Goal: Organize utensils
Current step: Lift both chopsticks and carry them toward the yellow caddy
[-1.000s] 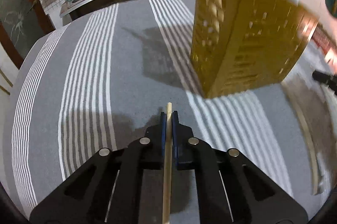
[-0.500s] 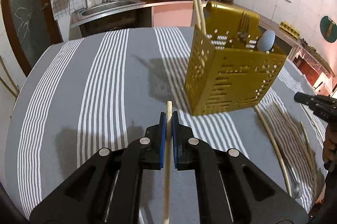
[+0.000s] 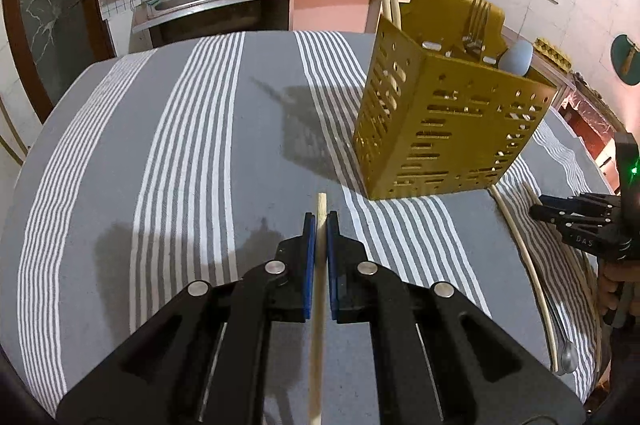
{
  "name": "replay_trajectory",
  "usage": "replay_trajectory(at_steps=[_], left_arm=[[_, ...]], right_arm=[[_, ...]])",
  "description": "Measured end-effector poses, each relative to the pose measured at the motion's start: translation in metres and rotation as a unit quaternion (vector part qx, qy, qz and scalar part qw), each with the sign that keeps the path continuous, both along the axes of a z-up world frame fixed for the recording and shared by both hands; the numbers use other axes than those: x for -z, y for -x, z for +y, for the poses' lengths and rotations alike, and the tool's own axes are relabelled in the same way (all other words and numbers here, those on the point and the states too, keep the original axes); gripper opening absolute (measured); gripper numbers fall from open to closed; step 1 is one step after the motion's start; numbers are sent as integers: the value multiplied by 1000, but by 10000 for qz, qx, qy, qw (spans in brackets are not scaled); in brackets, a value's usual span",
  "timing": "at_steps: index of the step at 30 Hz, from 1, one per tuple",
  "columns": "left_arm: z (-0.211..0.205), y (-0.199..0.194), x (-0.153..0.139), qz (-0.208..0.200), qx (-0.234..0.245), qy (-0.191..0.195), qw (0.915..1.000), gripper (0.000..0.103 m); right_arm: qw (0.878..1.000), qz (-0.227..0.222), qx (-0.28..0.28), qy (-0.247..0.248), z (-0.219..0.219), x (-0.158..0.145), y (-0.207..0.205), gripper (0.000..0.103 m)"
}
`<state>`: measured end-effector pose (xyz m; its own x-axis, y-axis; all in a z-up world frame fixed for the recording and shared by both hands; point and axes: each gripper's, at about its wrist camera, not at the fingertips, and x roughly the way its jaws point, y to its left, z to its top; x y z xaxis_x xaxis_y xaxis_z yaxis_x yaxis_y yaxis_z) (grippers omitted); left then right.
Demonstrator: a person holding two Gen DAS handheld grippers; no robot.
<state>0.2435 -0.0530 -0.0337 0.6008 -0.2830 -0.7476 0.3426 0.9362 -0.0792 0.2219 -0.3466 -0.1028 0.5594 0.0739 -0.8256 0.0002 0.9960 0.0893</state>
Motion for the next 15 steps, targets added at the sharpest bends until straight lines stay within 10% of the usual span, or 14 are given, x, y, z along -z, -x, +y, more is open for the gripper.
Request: replay_trajectory(at_steps=[8,15], left_arm=[[-5,8,-3,-64,84,62,9999,4],[6,32,-42,-581,44,361,9977,4]], right_arm=[[9994,-216,54,-266,-9,-6,-2,6],[9867,-1439,-48,-749,-8,-73,34,6]])
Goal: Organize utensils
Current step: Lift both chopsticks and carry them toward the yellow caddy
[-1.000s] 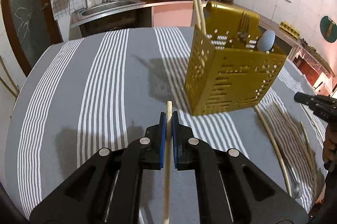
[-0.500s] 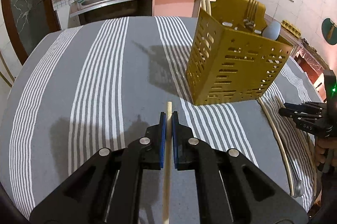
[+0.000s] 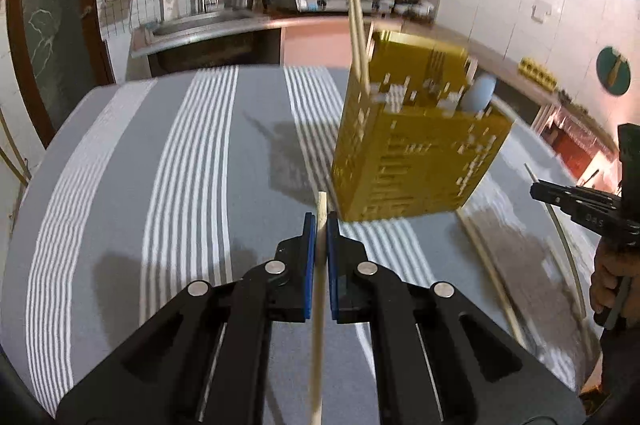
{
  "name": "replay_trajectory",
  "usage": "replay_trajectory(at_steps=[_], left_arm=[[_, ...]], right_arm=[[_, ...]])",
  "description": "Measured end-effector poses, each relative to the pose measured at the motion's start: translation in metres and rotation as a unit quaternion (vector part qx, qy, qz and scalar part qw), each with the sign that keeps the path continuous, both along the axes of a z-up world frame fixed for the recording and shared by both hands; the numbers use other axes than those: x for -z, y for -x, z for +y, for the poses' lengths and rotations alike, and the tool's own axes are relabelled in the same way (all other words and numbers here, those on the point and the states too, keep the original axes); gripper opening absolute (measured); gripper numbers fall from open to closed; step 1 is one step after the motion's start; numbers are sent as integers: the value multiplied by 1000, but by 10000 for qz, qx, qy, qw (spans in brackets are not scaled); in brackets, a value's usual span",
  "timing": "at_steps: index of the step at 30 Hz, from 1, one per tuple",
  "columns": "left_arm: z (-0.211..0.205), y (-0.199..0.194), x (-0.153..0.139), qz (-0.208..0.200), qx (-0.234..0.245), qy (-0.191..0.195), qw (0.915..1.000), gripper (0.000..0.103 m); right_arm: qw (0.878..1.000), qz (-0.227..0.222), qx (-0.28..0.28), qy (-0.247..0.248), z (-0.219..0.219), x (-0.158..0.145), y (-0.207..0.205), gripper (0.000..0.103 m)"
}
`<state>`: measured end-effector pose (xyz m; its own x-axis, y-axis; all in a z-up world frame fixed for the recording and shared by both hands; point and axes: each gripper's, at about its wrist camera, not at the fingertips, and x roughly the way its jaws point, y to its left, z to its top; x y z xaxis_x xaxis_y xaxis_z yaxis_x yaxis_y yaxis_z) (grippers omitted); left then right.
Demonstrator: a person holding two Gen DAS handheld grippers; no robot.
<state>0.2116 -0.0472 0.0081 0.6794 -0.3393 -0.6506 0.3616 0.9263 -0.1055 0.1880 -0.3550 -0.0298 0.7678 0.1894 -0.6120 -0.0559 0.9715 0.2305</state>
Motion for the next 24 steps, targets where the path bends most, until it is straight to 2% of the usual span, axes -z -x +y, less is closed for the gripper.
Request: replay_trajectory(at_steps=[4,7,24], left_arm=[[3,14,-19,-259,-22,111,9996,4],[3,25,-30,-412,1,148,9990,4],[8,62,-67,-951,71,338,9949,4]], right_arm=[[9975,-685,-105,-116,4,-34,24,6],[9949,-985,-150,-129,4,-48,36,6],[9832,-1820,-139,62,13,-90,82,6]])
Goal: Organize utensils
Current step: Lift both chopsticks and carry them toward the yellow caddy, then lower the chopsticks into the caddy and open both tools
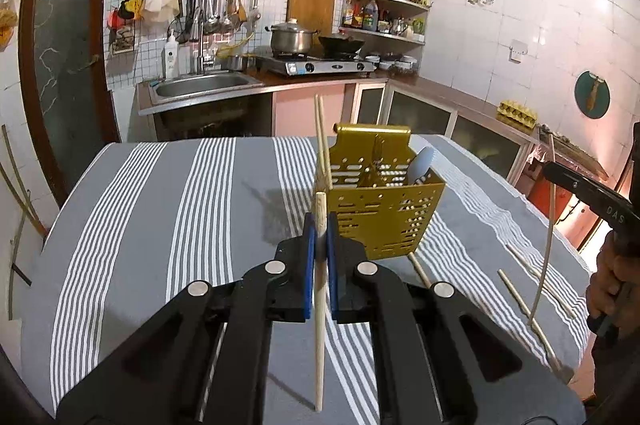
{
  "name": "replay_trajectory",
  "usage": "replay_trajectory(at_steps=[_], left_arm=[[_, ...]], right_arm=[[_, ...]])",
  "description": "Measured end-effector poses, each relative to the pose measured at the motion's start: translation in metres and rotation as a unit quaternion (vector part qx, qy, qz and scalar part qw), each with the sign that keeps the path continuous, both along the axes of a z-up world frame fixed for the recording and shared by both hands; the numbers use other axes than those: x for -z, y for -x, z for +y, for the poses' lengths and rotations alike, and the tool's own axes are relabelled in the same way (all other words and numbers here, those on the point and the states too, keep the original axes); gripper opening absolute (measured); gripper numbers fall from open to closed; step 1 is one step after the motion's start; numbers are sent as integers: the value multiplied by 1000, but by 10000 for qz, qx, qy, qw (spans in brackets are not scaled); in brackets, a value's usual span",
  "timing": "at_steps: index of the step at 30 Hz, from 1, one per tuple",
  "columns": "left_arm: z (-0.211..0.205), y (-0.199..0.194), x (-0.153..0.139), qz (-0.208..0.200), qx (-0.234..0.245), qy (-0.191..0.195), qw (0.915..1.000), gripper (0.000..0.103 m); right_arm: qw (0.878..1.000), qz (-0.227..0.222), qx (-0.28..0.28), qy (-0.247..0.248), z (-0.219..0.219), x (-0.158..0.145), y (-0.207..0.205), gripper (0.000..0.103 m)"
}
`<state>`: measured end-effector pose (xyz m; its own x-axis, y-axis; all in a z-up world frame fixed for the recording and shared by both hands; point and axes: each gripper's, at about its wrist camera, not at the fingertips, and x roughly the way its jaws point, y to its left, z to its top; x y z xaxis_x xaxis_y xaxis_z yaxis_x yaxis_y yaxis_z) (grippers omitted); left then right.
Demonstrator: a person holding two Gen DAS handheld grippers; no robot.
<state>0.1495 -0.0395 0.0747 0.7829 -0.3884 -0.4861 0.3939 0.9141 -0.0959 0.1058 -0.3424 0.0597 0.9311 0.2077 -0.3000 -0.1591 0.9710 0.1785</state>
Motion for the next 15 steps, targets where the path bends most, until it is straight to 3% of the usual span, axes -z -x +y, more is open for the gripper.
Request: replay_trajectory(at_steps=[15], left_arm=[[-30,-7,-73,-903,318,0,9954,4]], right_arm=[[9917,-1233,152,327,9,-88,2,6]])
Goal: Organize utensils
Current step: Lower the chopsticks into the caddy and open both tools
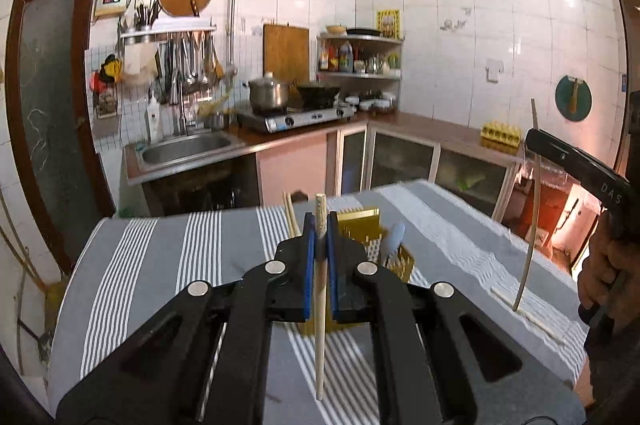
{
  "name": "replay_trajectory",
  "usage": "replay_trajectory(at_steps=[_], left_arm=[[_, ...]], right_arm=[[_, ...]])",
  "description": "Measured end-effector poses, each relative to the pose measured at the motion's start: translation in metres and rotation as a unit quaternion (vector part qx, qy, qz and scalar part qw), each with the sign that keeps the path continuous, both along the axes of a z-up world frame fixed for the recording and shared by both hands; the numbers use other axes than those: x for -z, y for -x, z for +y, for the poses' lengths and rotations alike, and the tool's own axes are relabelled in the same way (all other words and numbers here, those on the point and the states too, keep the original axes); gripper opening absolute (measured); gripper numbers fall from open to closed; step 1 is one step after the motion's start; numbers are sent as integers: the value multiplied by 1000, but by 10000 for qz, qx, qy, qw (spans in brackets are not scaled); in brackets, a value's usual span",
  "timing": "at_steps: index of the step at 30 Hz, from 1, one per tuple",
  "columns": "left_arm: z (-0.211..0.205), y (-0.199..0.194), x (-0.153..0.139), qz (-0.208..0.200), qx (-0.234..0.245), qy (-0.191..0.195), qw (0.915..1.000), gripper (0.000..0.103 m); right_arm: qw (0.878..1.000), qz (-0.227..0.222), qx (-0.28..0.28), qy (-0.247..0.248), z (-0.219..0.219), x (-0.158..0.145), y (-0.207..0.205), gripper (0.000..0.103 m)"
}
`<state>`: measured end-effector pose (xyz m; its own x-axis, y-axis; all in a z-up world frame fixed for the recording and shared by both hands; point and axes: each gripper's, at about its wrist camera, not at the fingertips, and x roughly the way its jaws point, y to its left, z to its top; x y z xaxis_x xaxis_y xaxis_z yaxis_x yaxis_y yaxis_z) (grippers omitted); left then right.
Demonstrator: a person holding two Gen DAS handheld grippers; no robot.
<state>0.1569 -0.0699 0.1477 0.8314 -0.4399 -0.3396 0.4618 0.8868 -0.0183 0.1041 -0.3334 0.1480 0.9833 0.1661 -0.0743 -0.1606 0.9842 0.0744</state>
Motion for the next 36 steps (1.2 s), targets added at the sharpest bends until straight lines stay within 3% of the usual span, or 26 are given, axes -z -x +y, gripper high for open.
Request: replay_trajectory(at_steps=[7,13,27,36], left_arm=[[-10,-17,-28,-394,-50,248,9989,4],[-25,-34,-41,-660,-96,358,9971,4],[-52,-95,-35,-586,-83,497,9970,4],[-50,-129,-11,-329,-262,592,9974,4]], right_arm=[[9995,-297,-105,17,6,-27,-14,6],[9990,-383,-180,-126,6,-28,-36,6],[9981,-478,-319,-224,17,-27,-94,6],[9977,-506,-439,-137,37,4,-134,6]])
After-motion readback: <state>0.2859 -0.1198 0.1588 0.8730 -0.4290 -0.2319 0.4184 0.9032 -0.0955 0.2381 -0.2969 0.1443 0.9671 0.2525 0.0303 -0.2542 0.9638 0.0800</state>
